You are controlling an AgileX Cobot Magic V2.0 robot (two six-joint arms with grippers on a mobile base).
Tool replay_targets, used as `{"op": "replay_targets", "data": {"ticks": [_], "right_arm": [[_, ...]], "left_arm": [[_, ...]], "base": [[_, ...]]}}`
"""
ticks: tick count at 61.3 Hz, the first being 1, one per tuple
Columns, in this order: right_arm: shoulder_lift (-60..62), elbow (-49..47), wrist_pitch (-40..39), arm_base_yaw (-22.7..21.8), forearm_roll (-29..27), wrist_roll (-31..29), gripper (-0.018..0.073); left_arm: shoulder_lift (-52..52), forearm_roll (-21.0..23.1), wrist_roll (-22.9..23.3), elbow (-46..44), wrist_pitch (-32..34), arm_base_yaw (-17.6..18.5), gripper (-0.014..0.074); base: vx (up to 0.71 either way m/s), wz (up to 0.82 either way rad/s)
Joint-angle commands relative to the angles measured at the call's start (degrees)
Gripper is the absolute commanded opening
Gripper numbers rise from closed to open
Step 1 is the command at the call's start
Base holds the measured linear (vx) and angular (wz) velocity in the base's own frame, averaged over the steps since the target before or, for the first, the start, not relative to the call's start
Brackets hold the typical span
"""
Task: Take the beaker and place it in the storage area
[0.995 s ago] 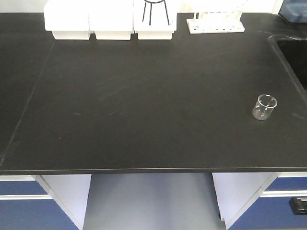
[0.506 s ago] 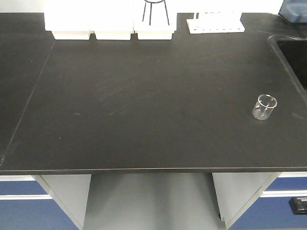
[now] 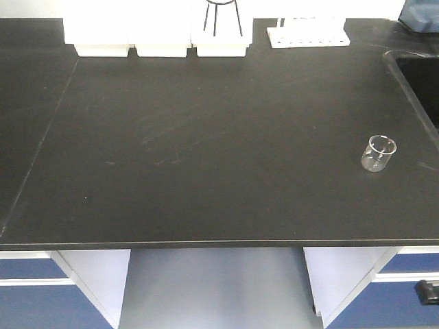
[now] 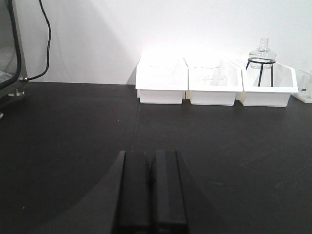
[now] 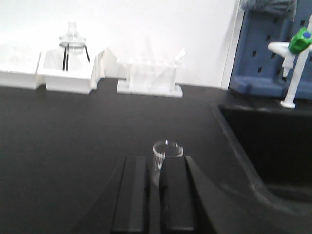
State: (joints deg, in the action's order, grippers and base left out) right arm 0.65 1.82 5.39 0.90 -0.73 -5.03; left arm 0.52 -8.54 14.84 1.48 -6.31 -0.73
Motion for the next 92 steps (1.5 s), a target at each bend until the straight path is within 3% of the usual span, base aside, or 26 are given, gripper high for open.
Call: {"op": "replay_targets", "data": {"ticks": [1, 11, 24, 36, 49, 60, 70, 83, 92], "right_arm": [[0.66, 0.39, -11.69, -0.22, -0.12, -0.14, 0.0188], [0.66, -1.67, -21.35, -0.22, -0.12, 3.11, 0.0186], [-4.28, -18.53, -9.62, -0.22, 1.73, 3.15, 0.0162], [-15.41, -28.81, -9.26, -0.22, 5.55, -2.05, 0.0162], [-30.10, -26.07, -8.92, -0.22, 0.28, 0.10, 0.0169], [-39.53, -18.75, -18.34, -0.22, -4.98, 0.04, 0.0197], [-46.64, -13.59, -23.75, -0.22, -7.26, -0.26, 0.0321], [-57.21, -13.51, -29.40, -0.22, -6.63, -3.17, 0.0579], [-66.55, -13.51, -38.43, -0.22, -6.63, -3.59, 0.0648]], "left_arm": [[1.09, 0.32, 0.34, 1.25, 4.84, 0.36, -0.0008], [1.09, 0.32, 0.34, 1.25, 4.84, 0.36, -0.0008], [1.09, 0.32, 0.34, 1.25, 4.84, 0.36, -0.0008], [1.09, 0.32, 0.34, 1.25, 4.84, 0.36, -0.0008], [1.09, 0.32, 0.34, 1.25, 4.84, 0.36, -0.0008], [1.09, 0.32, 0.34, 1.25, 4.84, 0.36, -0.0008], [1.09, 0.32, 0.34, 1.25, 4.84, 0.36, -0.0008], [1.09, 0.32, 0.34, 1.25, 4.84, 0.36, -0.0008], [1.09, 0.32, 0.34, 1.25, 4.84, 0.36, -0.0008]], "base": [[0.00, 0.00], [0.00, 0.00], [0.00, 0.00], [0.00, 0.00], [0.00, 0.00], [0.00, 0.00], [0.00, 0.00], [0.00, 0.00], [0.00, 0.00]]}}
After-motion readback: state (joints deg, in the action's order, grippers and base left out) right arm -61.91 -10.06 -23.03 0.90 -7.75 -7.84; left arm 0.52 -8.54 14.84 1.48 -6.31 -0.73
